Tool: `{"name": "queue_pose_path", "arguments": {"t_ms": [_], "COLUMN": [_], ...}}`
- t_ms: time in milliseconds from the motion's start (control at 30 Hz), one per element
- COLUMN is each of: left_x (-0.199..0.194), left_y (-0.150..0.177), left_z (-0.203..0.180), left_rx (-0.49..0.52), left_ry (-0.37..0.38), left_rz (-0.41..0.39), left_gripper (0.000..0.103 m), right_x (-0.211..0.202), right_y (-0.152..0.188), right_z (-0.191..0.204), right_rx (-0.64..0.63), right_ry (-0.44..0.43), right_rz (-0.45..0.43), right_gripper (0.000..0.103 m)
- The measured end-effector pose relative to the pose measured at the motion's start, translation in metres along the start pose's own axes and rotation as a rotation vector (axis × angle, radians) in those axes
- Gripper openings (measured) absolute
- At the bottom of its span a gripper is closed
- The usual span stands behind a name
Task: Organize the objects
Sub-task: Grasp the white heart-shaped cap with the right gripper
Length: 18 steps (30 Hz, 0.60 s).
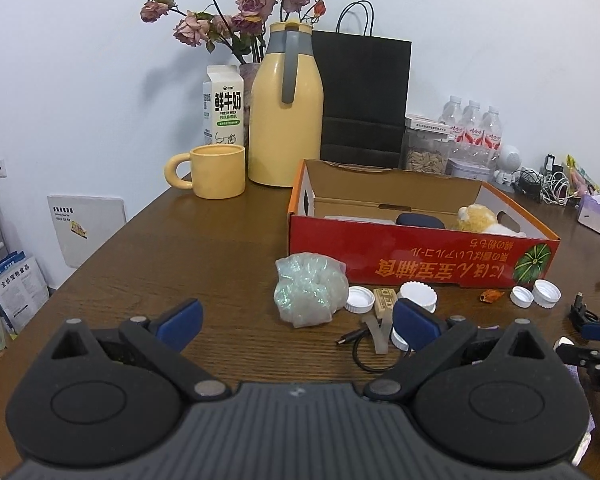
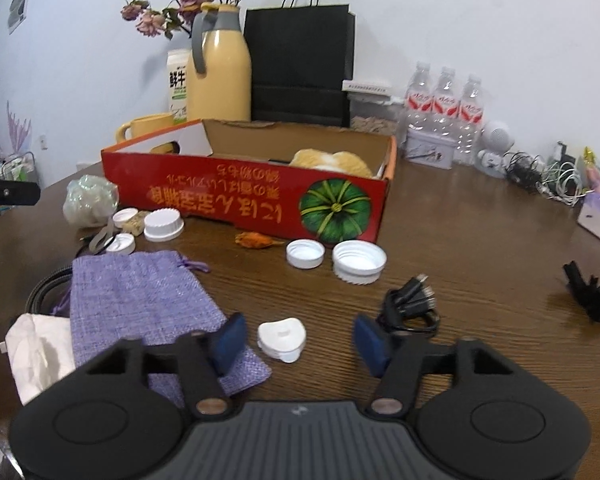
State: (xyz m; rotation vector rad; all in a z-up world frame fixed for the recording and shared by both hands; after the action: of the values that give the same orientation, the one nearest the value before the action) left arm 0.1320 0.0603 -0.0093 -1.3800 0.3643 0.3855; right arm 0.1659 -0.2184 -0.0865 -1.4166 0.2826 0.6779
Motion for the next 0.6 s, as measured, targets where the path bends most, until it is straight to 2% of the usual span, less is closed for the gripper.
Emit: {"name": "queue_pose_path", "arguments": {"t_ms": [33, 100, 133, 433, 600], "left_x": [0.0, 0.001, 0.002, 0.005, 0.015], "left_y": [0.0, 0.001, 0.001, 0.001, 0.002], "left_z": [0.0, 0.0, 0.0, -0.001, 0.001], "left_rx": [-0.001, -0.002, -0.002, -0.003, -0.01], "left_ry": [0.002, 0.005, 0.006, 0.009, 0.002], "left_rz": [0.0, 0.003, 0.004, 0.008, 0.024], "left_gripper": [0.103, 0.103, 0.103, 0.103, 0.103], "right_x": [0.003, 0.006, 0.007, 0.008, 0.006], "right_y": [0.001, 0.0, 0.0, -0.002, -0.018], "right_z": [0.001, 0.002, 0.003, 0.005, 0.007], "right_rx": [0.002, 0.009, 0.012, 0.02, 0.025], "right_ry": [-0.004, -0.021, -0.03, -0.039, -0.032], "right_rz": [0.012, 0.023, 0.024, 0.009, -0.06], "right_gripper": [0.045, 0.028, 0.025, 0.025, 0.025]}}
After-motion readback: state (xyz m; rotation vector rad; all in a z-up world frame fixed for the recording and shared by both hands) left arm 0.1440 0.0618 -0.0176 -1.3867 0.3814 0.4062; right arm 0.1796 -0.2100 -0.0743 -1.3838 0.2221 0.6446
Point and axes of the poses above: each gripper's, at about its wrist camera, not at the fingertips, and x roughly the way its jaws point, z to its left, y to its underside, the point moved 5 cm from there along x, roughly the way its jaws point, and after that the axes turned 13 degrees about x, right-handed, at the moved point
